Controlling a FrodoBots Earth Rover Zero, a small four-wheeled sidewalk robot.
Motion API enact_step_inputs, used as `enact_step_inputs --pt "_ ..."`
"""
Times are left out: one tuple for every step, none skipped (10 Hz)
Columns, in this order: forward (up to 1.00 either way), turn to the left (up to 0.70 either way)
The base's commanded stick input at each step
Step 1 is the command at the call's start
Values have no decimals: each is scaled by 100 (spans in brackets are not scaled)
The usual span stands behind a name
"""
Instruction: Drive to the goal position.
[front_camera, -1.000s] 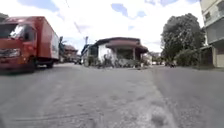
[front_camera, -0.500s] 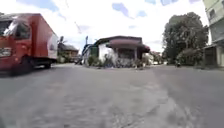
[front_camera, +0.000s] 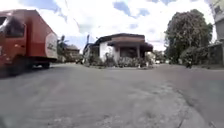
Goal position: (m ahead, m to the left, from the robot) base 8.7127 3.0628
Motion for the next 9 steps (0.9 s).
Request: enact_step_inputs --pt "100 26" --pt "100 32" --pt "100 0" --pt "100 0" --pt "100 0" --pt "100 0" --pt "100 0" --pt "100 0" --pt "100 0"
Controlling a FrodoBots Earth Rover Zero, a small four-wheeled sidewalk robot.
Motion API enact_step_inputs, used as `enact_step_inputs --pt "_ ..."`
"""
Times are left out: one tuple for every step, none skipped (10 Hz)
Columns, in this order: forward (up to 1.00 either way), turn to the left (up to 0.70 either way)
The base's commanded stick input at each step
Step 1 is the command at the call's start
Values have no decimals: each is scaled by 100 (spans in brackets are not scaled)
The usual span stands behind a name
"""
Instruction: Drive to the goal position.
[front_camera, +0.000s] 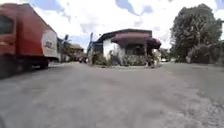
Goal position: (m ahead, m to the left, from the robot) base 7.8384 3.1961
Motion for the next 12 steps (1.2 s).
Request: enact_step_inputs --pt "100 0" --pt "100 0" --pt "100 0" --pt "100 18" --pt "100 32" --pt "100 24" --pt "100 12" --pt "100 0" --pt "100 0" --pt "100 0" --pt "100 0" --pt "100 0"
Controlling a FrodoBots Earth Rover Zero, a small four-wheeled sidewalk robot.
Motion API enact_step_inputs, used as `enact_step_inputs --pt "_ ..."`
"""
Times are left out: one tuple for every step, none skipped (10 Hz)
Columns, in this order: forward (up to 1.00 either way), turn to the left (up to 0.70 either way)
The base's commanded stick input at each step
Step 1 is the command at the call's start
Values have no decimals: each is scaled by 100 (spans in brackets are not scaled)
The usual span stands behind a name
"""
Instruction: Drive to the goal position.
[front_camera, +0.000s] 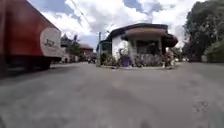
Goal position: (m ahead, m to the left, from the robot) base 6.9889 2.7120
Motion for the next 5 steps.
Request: enact_step_inputs --pt "100 0" --pt "100 0" --pt "100 0" --pt "100 0" --pt "100 0"
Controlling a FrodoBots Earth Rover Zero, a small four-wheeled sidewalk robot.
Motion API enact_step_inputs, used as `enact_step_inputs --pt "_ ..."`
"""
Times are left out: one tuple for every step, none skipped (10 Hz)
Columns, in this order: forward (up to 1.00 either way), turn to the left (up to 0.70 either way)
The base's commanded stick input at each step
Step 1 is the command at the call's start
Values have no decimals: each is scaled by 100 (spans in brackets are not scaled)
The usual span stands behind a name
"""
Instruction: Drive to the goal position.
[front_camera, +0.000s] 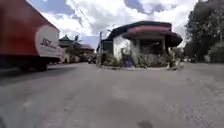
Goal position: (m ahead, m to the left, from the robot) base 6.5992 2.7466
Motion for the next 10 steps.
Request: enact_step_inputs --pt "100 0" --pt "100 3" --pt "100 37" --pt "100 37" --pt "100 35" --pt "100 13" --pt "100 1" --pt "100 0" --pt "100 0" --pt "100 0"
